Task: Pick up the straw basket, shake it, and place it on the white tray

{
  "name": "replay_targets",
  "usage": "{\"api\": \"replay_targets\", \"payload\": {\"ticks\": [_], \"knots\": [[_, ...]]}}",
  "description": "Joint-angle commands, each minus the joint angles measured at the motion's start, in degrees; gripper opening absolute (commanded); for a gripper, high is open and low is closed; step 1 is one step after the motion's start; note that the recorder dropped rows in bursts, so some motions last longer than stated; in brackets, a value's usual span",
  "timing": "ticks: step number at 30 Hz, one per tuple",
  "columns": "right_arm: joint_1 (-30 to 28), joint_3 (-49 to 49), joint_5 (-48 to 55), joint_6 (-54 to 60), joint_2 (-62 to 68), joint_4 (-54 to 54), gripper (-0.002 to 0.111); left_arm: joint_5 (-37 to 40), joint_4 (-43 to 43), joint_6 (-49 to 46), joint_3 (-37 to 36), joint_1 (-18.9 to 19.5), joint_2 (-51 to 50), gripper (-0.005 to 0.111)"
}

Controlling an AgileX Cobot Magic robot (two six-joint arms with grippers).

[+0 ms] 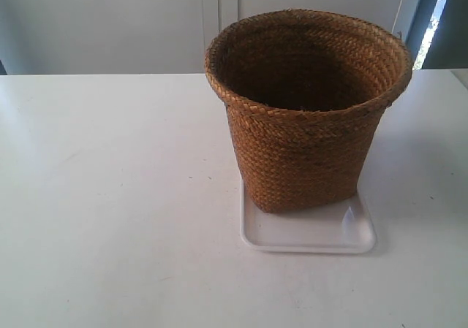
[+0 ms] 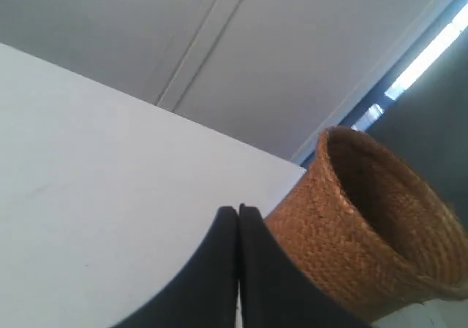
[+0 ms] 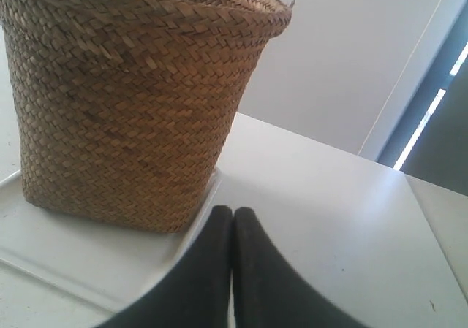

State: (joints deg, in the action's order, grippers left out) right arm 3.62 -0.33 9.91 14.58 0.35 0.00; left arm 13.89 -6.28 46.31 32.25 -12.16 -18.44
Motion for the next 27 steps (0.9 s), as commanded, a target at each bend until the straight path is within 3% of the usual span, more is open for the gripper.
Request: {"api": "replay_targets", "payload": {"ticks": [1,11,16,21,27], "knots": [[-0.4,0.3,-0.1,0.1,-0.4,0.0,0.0,-0.2,2.4,-6.0,-6.1,4.6,4.0,0.0],[-0.4,0.3,-0.1,0.1,-0.4,0.0,0.0,-4.2,2.4,-19.9,-17.8,4.8,4.2,0.0],[-0.4,0.3,-0.1,0.1,-0.4,0.0,0.0,-11.4,2.4,-21.4,-21.5,4.8,4.2,0.0],[-0.4,0.3,-0.1,0.1,-0.4,0.0,0.0,-12.6,2.4,-21.9,-23.1,4.5,4.2,0.0],[-0.4,0.3,-0.1,0.1,-0.4,0.0,0.0,-16.5,0.7,-30.2,-30.2,6.0,7.9,0.0]]}}
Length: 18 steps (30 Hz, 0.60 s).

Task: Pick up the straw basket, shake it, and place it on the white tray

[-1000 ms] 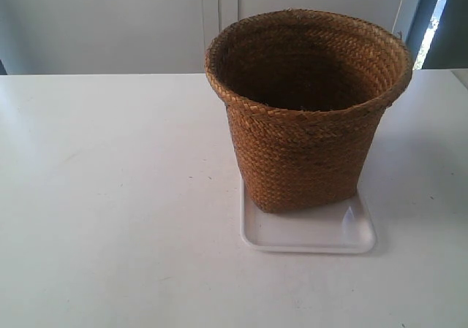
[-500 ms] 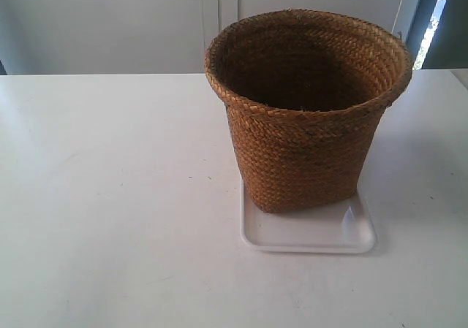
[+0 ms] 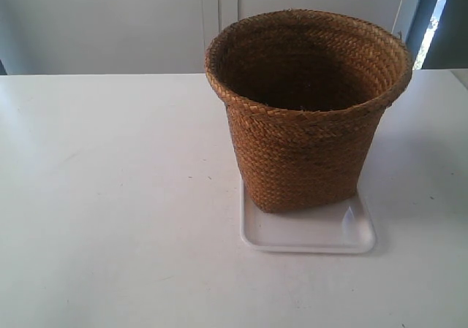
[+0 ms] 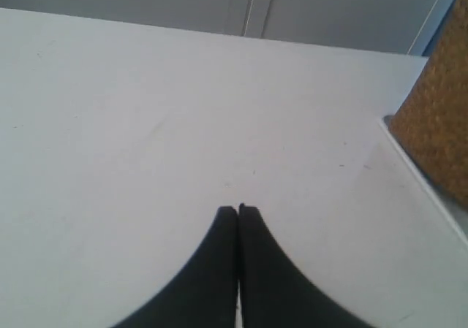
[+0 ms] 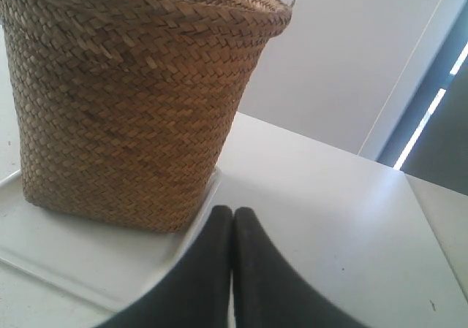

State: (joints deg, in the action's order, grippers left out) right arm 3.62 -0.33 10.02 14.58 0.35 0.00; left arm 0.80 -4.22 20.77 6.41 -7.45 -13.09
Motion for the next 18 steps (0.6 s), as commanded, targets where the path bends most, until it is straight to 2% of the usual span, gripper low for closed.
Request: {"api": "replay_targets", "payload": {"ticks": [1,5,9,11,18], "knots": [[-0.4,0.3,-0.2,0.1,-0.4,0.0,0.0,-4.6,-1.7,-4.9,-5.5,2.0,3.3,0.0],[-0.4,0.3,-0.2,0.1,-0.4,0.0,0.0,-5.5,-1.8,-5.1,-6.4,6.2,6.8,0.0],[-0.4,0.3,-0.2,0.1,-0.4,0.0,0.0,0.5,-1.8,-4.7,-6.4,9.4,12.5,0.0],[-0.4,0.3,-0.2,0.1,-0.4,0.0,0.0,1.1,-1.8,-4.7,-6.4,10.7,13.1,0.0],[-0.4,0.3,-0.2,0.7,-0.4,0.0,0.0,0.2,-1.4,-1.9,-6.4,10.7,13.1,0.0]]}}
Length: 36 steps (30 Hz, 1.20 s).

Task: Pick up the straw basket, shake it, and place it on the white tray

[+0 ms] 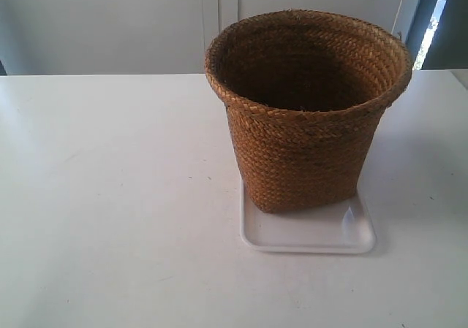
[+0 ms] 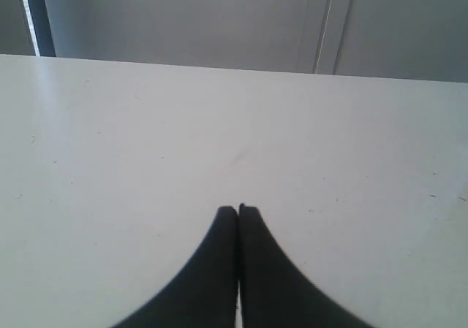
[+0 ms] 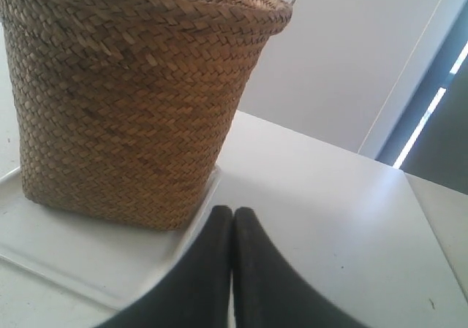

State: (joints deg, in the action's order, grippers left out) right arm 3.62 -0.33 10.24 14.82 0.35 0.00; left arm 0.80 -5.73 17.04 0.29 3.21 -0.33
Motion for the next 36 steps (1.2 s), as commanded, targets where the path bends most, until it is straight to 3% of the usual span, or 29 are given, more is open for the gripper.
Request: {"api": "replay_targets", "payload": {"ticks": [1,23,28,36], "knots": [[-0.4,0.3,-0.4,0.4,-0.4,0.0,0.0,0.2,0.1,1.8,-0.3,0.1,0.3,0.0],[-0.4,0.3,-0.4,0.4,-0.4,0.0,0.0,0.3,0.1,1.8,-0.3,0.1,0.3,0.0],[-5.6,0.3,-0.4,0.4,-0.4,-1.1,0.0,0.3,0.1,1.8,-0.3,0.1,0.3,0.0],[-5.9,0.3,-0.4,0.4,-0.4,-0.9,0.0,0.3,0.1,1.8,-0.3,0.1,0.3,0.0]]}}
